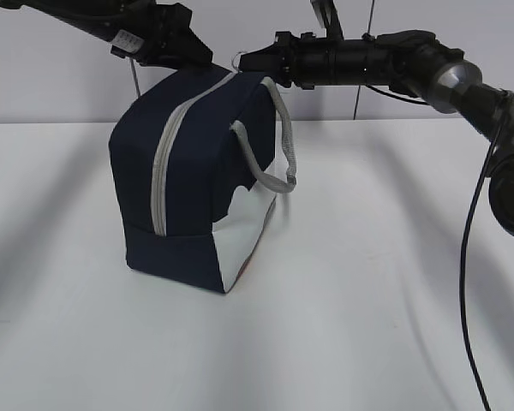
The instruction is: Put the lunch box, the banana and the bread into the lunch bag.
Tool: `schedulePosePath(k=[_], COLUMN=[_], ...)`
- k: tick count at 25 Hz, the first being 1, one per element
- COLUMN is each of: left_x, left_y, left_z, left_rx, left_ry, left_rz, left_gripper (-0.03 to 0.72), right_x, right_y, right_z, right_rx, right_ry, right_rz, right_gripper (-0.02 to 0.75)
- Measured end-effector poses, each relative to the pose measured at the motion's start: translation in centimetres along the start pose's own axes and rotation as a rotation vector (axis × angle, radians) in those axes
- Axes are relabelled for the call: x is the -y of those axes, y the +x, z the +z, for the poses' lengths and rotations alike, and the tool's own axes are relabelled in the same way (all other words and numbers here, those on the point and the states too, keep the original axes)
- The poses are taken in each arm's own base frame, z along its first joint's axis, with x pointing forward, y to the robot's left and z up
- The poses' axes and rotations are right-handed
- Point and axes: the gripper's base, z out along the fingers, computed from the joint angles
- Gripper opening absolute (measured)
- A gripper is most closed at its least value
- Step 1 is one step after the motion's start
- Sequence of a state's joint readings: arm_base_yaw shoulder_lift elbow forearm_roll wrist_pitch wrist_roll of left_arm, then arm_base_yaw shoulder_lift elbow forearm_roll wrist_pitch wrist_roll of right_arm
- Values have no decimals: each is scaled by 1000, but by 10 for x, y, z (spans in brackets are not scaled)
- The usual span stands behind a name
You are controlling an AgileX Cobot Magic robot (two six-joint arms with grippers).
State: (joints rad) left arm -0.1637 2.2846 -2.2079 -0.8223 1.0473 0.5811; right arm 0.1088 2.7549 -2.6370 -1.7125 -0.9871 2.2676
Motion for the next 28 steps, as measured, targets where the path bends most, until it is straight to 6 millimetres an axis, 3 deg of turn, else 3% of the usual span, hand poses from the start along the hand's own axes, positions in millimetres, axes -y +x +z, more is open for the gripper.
schedulePosePath(k=[4,8,10,28], left_x=[0,-1,-1,13], left_y=[1,2,2,-2], left_z=[1,2,2,-13], left_rx=[-7,-15,-17,-39], left_ry=[3,6,5,23], left_rz=[-2,-3,-3,60], left_gripper=[246,62,21,15], right_x=[0,0,0,12], right_y=[0,0,0,3], right_z=[0,0,0,-1], right_rx=[-2,-3,-5,-26], right_ry=[1,3,4,139], right_rz=[-1,-3,-5,133], right_gripper=[-16,-16,-16,-16])
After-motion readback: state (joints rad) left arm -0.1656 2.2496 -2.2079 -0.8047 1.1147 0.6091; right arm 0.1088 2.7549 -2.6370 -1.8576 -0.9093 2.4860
